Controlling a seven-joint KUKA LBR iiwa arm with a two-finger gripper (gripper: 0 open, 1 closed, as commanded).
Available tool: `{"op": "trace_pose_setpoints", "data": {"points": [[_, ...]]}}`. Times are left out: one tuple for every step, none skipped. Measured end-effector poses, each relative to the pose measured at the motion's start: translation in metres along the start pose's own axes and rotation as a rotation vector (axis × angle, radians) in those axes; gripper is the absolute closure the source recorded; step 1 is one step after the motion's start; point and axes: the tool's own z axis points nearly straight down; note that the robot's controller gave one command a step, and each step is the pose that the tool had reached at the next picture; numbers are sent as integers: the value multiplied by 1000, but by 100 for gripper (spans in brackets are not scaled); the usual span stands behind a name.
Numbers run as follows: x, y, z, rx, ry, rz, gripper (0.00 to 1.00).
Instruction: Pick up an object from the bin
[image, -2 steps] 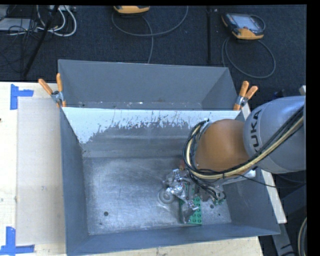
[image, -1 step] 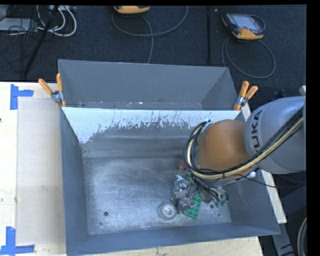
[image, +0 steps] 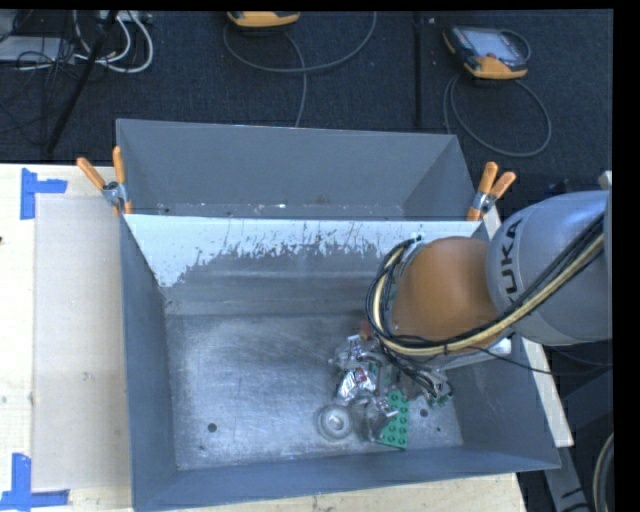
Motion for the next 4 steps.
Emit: {"op": "trace_pose_setpoints", "data": {"points": [[7,0,0,-3,32,1,100],[0,0,0,0,1,2,0],[-55,-52,1,-8,14,-268,0],[-78,-82,-1,-10,11,-566,0]]}}
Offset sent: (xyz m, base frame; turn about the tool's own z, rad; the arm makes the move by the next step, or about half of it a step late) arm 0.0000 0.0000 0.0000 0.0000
